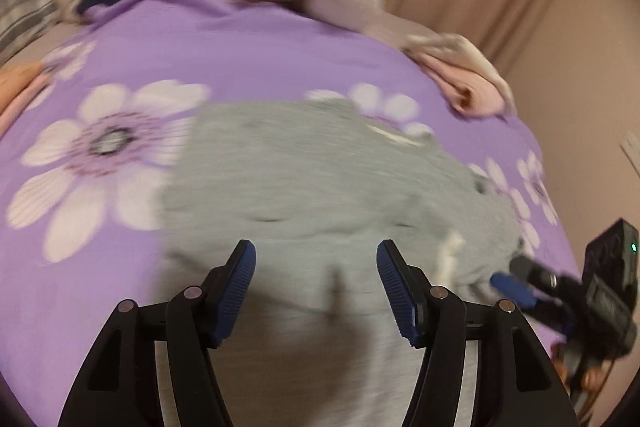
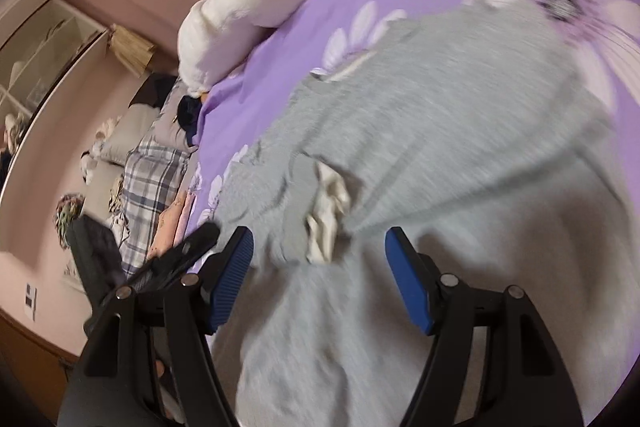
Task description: Fold small clothes
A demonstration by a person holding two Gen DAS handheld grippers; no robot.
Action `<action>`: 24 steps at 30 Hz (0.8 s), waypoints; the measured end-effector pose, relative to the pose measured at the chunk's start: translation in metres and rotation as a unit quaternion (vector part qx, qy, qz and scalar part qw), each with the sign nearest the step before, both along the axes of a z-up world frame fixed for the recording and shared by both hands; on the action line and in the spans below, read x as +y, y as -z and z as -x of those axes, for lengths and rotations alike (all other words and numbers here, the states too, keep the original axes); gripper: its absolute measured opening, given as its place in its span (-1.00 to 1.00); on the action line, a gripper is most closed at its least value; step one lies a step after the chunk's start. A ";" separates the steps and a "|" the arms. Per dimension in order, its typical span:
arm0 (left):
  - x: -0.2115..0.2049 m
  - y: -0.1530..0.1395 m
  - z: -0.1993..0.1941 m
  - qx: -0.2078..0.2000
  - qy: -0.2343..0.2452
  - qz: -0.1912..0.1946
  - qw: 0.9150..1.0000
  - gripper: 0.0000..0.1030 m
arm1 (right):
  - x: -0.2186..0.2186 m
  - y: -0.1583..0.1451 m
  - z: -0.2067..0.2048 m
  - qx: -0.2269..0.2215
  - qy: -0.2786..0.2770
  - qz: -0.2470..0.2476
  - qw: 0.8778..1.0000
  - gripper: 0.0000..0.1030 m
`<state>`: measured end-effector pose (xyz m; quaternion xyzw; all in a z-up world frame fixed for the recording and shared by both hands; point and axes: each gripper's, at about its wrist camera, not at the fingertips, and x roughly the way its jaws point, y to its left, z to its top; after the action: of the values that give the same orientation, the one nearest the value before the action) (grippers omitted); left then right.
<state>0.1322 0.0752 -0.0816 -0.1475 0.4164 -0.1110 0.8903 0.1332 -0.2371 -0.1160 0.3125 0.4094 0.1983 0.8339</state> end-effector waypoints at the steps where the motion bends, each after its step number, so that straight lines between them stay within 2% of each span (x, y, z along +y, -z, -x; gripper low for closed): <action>1: 0.010 0.002 0.001 0.002 -0.008 0.005 1.000 0.21 | 0.006 0.002 -0.012 0.001 0.005 0.022 1.000 0.35; 3: 0.028 0.008 0.001 0.009 -0.024 0.015 1.000 0.21 | 0.014 0.007 -0.028 0.006 0.007 0.041 0.999 0.34; 6: 0.045 0.017 0.002 0.018 -0.035 0.030 0.999 0.21 | 0.026 0.017 -0.049 0.024 -0.009 0.048 0.999 0.14; 8: 0.052 0.023 0.002 0.024 -0.040 0.039 0.998 0.21 | 0.037 0.020 -0.054 0.030 -0.023 0.067 0.997 -0.27; 9: 0.055 0.025 0.002 0.025 -0.040 0.042 0.998 0.21 | 0.043 0.019 -0.055 0.030 -0.029 0.084 0.996 -0.61; 10: 0.057 0.027 0.002 0.027 -0.041 0.044 0.998 0.21 | 0.048 0.014 -0.055 0.024 -0.034 0.096 0.995 -0.79; 13: 0.059 0.031 -0.003 0.030 -0.040 0.052 0.997 0.21 | 0.050 -0.009 -0.054 -0.011 -0.038 0.105 0.994 -0.85; 17: 0.063 0.035 -0.006 0.032 -0.042 0.060 0.997 0.21 | 0.038 -0.042 -0.064 -0.060 -0.014 0.107 0.992 -0.86; 19: 0.062 0.035 -0.009 0.032 -0.041 0.060 0.997 0.21 | 0.035 -0.033 -0.075 -0.032 -0.032 0.106 0.993 -0.83; 21: 0.061 0.032 -0.014 0.029 -0.042 0.057 0.997 0.21 | 0.044 -0.018 -0.080 -0.001 -0.030 0.158 0.987 -0.81; 23: 0.056 0.025 -0.021 0.020 -0.035 0.057 0.998 0.21 | 0.047 0.001 -0.080 0.027 -0.024 0.228 0.973 -0.78; 24: 0.053 0.023 -0.025 0.017 -0.031 0.053 0.998 0.21 | 0.045 0.007 -0.079 0.031 -0.028 0.227 0.973 -0.76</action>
<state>0.1576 0.1286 -0.1046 -0.2090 0.4205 -0.1024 0.8769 0.2125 -0.1924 -0.1233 0.1094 0.4783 0.1133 0.8640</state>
